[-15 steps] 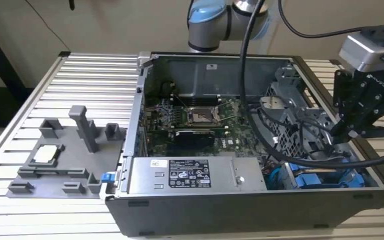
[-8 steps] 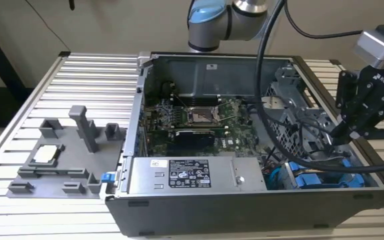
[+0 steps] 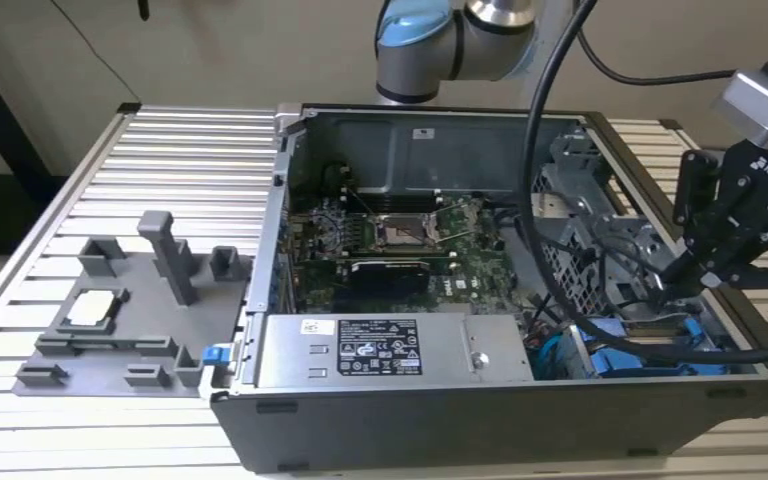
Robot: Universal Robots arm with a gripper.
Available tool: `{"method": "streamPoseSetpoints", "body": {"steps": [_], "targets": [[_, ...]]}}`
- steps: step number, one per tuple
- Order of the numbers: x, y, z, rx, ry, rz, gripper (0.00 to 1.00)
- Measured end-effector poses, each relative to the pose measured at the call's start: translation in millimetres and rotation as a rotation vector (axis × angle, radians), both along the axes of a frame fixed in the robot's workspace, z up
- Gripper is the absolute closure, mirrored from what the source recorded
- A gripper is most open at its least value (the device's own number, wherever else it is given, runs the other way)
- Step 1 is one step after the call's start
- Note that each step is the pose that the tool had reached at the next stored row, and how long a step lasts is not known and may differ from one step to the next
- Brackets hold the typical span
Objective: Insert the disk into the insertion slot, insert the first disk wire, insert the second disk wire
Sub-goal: 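Insert the first disk wire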
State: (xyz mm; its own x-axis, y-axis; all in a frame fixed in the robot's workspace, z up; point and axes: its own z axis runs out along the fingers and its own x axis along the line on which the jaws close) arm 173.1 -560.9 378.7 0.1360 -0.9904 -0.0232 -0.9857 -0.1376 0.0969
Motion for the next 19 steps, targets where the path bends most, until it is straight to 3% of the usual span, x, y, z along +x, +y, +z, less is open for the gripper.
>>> {"method": "streamPoseSetpoints", "body": {"steps": [19], "targets": [[3.7,-9.0,-16.6,-0.0003,0.0057,-0.045,0.81]]}}
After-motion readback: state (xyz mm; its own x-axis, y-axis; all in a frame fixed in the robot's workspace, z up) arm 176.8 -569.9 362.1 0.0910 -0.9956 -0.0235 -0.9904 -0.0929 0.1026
